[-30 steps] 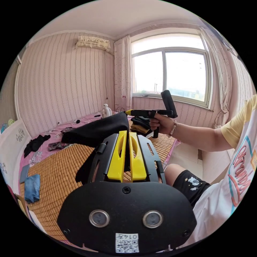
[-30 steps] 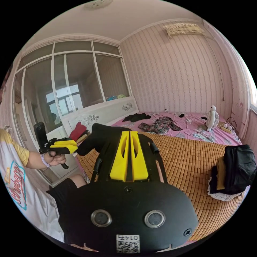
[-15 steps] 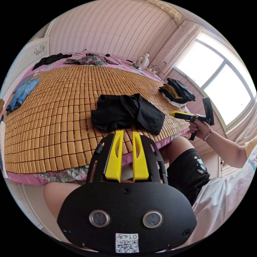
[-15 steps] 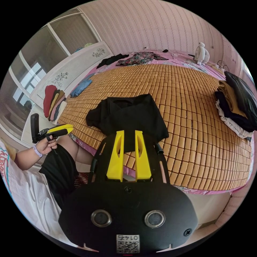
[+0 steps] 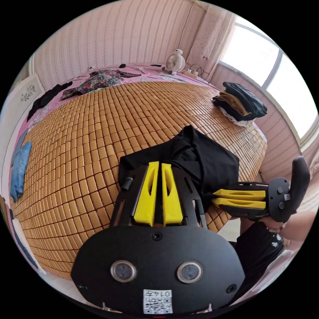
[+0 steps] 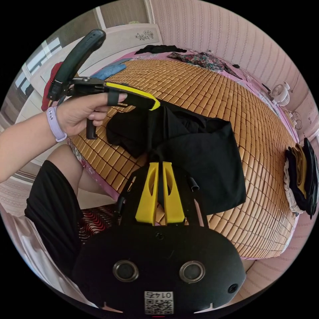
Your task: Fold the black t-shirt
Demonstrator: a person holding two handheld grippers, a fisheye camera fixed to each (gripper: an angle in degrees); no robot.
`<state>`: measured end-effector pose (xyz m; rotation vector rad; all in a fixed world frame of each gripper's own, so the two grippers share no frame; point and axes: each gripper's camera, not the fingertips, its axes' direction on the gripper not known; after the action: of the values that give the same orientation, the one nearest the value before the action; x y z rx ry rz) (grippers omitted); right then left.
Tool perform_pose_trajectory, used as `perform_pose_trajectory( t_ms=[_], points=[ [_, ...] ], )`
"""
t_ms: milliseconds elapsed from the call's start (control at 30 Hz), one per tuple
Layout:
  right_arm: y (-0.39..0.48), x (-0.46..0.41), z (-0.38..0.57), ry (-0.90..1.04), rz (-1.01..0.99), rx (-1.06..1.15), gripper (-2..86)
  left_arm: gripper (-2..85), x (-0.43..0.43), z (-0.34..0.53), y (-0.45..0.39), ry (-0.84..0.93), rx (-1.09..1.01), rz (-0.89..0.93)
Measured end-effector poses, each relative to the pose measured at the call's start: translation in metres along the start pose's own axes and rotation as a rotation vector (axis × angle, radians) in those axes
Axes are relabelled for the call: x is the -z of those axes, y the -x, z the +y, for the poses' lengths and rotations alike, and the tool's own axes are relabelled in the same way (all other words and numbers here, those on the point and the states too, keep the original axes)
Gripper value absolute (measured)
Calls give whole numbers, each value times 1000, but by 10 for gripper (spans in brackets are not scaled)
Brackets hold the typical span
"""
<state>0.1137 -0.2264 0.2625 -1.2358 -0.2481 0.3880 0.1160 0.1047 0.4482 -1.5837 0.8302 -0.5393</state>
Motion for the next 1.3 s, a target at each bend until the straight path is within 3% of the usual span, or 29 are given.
perform_pose_trajectory(
  t_ms=[67,200,367,467,767,1000,1067,1200,1300],
  points=[
    [-16,18,8,-61,-16,-45,15,33,12,2,7,-67,24,50],
    [-89,67,53,-210,-95,-346,15,-2,63,33,0,-183,-43,121],
    [-164,97,127,-275,7,-700,27,-4,101,91,-27,-172,-123,299],
    [-184,105,154,-263,59,-862,45,-6,100,121,-34,-110,-35,417],
    [-198,78,127,-187,69,-738,86,-4,104,126,-32,-30,53,396],
    [-207,23,76,127,145,-493,71,104,51,104,-49,128,108,262],
    [-198,23,74,97,192,-431,54,131,30,95,-56,188,137,221],
    [-187,20,76,109,219,-355,15,69,-3,72,-79,348,52,119],
    [-189,29,81,68,170,-372,13,25,-7,69,-87,348,-25,96]
  ],
)
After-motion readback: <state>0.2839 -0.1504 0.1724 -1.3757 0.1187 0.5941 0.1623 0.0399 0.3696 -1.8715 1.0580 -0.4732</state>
